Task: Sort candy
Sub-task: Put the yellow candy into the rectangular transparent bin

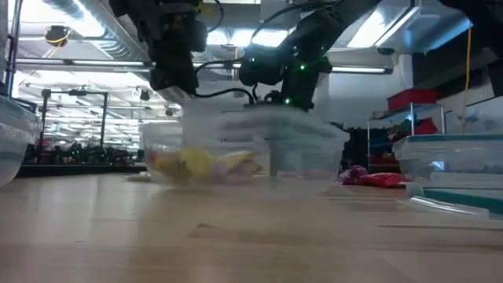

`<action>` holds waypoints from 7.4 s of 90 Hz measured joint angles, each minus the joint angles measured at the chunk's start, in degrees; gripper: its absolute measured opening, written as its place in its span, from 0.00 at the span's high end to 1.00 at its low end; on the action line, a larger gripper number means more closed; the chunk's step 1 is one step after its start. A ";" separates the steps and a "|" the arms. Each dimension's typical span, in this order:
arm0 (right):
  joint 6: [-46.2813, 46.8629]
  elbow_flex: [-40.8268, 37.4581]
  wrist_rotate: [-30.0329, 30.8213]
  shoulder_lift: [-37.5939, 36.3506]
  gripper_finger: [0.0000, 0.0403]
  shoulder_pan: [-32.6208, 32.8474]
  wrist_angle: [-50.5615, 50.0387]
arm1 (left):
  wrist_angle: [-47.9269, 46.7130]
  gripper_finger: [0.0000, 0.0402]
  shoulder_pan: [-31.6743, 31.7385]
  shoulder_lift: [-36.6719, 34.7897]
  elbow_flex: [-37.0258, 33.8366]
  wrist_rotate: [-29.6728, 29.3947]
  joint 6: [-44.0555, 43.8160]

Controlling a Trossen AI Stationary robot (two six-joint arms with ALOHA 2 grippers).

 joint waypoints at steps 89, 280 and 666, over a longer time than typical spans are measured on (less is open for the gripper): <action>-3.04 2.30 -18.54 0.76 0.57 -2.25 15.72 | -2.51 0.81 -1.70 -1.47 -4.11 2.75 0.54; -6.20 2.21 6.34 -11.97 1.00 -0.30 -3.73 | 22.57 0.87 -1.99 8.07 -20.93 4.76 -12.28; -8.94 2.23 -21.31 -0.50 0.76 4.51 9.15 | 30.86 0.66 -5.99 -0.87 -20.81 25.15 -42.70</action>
